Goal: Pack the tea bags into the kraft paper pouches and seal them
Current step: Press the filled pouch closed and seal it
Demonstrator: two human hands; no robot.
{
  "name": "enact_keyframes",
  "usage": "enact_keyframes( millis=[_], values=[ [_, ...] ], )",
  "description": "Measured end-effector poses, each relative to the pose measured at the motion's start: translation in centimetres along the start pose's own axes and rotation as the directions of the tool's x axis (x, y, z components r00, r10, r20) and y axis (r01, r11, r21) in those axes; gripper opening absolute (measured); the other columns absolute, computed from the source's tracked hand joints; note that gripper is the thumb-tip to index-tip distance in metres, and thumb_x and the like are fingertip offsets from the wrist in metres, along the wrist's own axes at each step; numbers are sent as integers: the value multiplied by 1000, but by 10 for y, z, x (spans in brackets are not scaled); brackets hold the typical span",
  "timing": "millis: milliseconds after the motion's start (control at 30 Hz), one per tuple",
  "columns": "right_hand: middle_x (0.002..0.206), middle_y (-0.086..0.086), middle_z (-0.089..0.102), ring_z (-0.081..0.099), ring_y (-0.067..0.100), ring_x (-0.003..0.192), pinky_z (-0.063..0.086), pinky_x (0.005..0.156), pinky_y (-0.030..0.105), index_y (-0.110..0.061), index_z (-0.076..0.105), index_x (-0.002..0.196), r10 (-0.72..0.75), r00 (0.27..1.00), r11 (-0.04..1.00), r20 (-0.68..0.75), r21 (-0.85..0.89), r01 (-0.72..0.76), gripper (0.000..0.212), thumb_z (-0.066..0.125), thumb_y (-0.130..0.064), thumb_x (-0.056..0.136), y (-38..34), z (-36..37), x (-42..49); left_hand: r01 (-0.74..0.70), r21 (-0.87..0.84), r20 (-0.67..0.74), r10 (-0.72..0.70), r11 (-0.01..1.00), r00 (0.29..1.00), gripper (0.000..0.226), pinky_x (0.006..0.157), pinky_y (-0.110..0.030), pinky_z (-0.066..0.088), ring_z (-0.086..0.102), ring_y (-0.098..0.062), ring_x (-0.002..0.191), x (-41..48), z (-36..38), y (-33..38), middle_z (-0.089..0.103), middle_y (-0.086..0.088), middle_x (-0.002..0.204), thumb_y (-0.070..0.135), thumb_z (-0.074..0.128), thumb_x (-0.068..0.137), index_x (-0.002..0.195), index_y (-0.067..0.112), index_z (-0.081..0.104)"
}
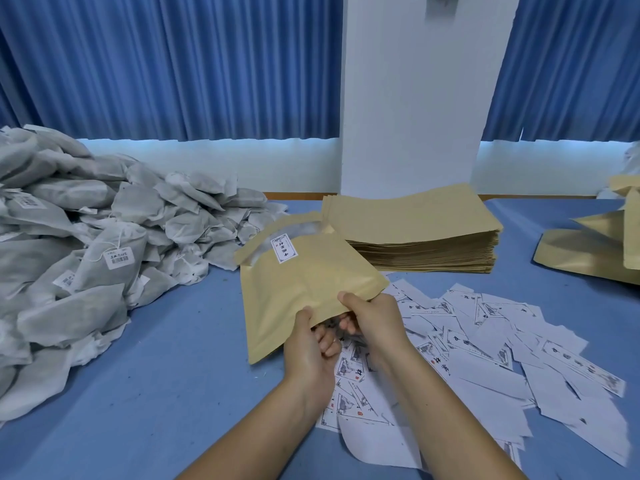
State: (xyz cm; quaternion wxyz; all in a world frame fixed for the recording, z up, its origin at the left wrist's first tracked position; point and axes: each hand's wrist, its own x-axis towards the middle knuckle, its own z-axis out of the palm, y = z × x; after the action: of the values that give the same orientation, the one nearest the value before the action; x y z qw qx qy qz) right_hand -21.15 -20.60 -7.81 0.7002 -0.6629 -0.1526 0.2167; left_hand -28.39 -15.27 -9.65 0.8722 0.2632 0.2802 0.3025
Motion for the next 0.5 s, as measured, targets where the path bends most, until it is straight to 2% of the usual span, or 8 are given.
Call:
enact_keyframes(
  millis=[133,300,433,500],
  values=[
    [46,4,54,42,14,37,36,39,19,-4,58,66,-12,992,1000,122,-15,14,22,63,-8,87,2,6,-4,46,30,32,-47,998,998,38,32,-16,24,32,-9,34,2,-1,2,37,-3,42,22,45,99,64,9,47],
    [49,4,55,45,10,38,41,41,17,-5,60,67,14,997,1000,74,18,-15,19,62,-3,86,-1,5,-4,51,91,19,-53,995,998,26,35,-18,24,29,-9,41,-1,1,3,41,-5,56,17,44,97,75,6,51],
    [49,1,53,41,10,35,34,37,16,-6,58,74,16,999,997,29,75,-18,13,59,-5,87,-2,3,-2,27,-3,-27,-27,1000,999,25,33,-17,24,25,-7,35,-5,-2,8,28,4,45,14,46,96,71,13,45],
    [50,1,49,40,11,36,31,38,17,-7,57,76,-9,998,997,55,74,5,12,58,-7,87,0,6,-3,34,-2,-23,-34,999,999,27,32,-16,24,24,-6,33,-6,-4,8,25,6,42,12,47,97,70,14,43]
  ],
)
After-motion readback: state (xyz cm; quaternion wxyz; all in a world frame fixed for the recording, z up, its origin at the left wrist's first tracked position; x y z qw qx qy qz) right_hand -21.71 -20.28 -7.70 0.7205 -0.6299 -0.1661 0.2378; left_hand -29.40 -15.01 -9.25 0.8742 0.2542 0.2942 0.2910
